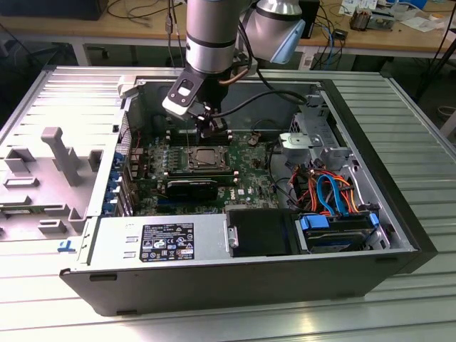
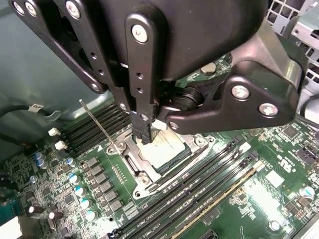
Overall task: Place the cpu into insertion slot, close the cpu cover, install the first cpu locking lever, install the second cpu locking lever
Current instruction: 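Install the first cpu locking lever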
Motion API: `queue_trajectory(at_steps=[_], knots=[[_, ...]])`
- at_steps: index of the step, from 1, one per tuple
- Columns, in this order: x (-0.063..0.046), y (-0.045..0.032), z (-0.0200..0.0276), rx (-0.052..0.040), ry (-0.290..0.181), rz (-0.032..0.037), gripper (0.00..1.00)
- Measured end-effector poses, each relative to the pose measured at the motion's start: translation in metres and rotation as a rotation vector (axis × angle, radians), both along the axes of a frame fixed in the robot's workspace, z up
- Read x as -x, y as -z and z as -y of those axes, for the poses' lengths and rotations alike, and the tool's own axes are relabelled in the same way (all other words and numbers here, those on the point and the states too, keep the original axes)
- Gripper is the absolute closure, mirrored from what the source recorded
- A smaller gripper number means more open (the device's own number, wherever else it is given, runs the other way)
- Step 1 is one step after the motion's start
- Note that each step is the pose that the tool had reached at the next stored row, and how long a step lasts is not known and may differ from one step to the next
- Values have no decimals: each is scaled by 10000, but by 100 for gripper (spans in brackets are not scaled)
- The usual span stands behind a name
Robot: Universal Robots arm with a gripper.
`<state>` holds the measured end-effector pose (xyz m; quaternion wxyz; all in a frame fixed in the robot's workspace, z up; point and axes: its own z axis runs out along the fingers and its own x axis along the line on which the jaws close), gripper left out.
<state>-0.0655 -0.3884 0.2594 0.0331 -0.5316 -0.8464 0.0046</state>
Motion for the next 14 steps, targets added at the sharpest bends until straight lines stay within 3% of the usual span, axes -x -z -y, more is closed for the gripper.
queue_trajectory(at_steps=[7,14], knots=[[0,0,0,-21,-370,-1,89],[0,0,0,-28,-1444,-1,89]])
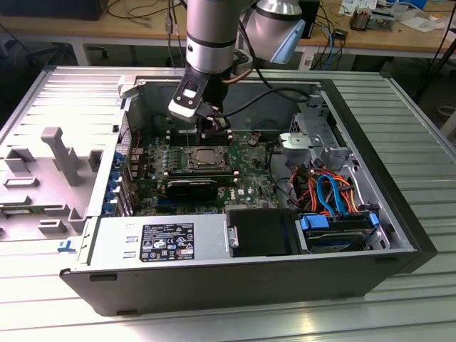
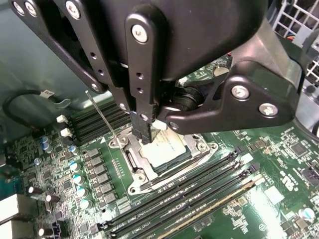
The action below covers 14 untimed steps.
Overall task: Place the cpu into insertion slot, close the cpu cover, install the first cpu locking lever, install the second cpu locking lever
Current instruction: 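Install the first cpu locking lever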
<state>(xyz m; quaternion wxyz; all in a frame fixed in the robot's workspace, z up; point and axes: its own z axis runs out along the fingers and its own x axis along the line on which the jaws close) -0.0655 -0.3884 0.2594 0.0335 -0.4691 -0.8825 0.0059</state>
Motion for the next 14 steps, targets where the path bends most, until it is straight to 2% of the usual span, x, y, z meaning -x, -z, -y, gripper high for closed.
queue_trajectory(at_steps=[7,14], knots=[[0,0,0,-3,-761,0,89],[0,0,0,-7,-1224,0,89]])
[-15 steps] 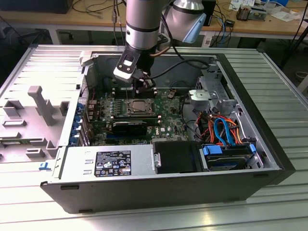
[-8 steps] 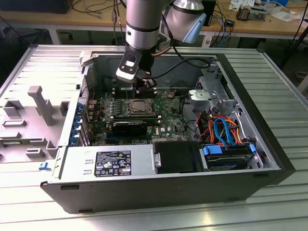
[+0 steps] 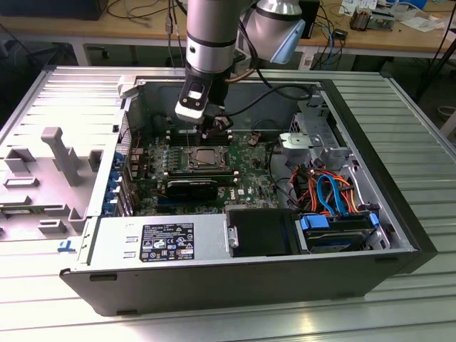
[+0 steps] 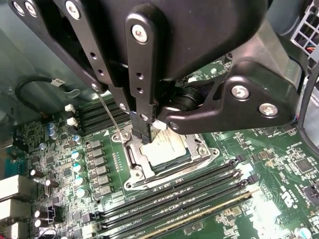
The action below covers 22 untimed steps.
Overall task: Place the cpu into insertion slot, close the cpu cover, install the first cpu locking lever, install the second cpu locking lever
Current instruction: 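Install the first cpu locking lever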
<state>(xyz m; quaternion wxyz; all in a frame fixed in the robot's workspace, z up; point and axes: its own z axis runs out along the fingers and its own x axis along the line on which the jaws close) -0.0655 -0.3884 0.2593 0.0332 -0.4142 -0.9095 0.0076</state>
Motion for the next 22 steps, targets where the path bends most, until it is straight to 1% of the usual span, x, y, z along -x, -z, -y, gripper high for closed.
queue_trajectory(at_steps=[5,8,12,22], knots=[[0,0,0,-2,-484,0,89],[0,0,0,-6,-660,0,89],[0,0,0,-11,-1038,0,89],[0,0,0,-18,-1629,0,89]])
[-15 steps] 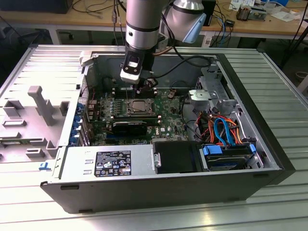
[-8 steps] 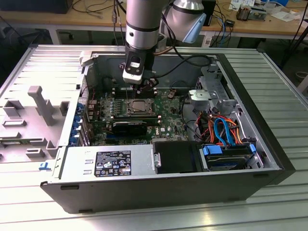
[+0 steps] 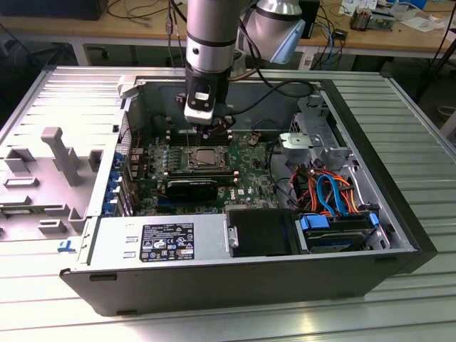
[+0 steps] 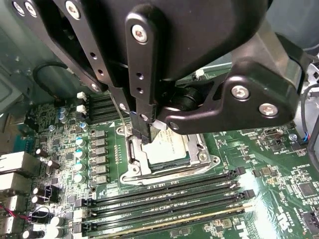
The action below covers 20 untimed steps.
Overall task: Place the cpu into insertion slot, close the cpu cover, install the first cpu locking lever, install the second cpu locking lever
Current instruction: 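Install the first cpu locking lever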
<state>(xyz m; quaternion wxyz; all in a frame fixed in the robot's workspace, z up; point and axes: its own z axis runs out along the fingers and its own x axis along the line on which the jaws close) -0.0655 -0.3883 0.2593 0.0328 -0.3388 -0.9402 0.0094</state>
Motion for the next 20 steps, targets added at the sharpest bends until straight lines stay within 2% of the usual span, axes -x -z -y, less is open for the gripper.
queue_trajectory(at_steps=[20], knots=[[0,0,0,-23,-793,0,89]])
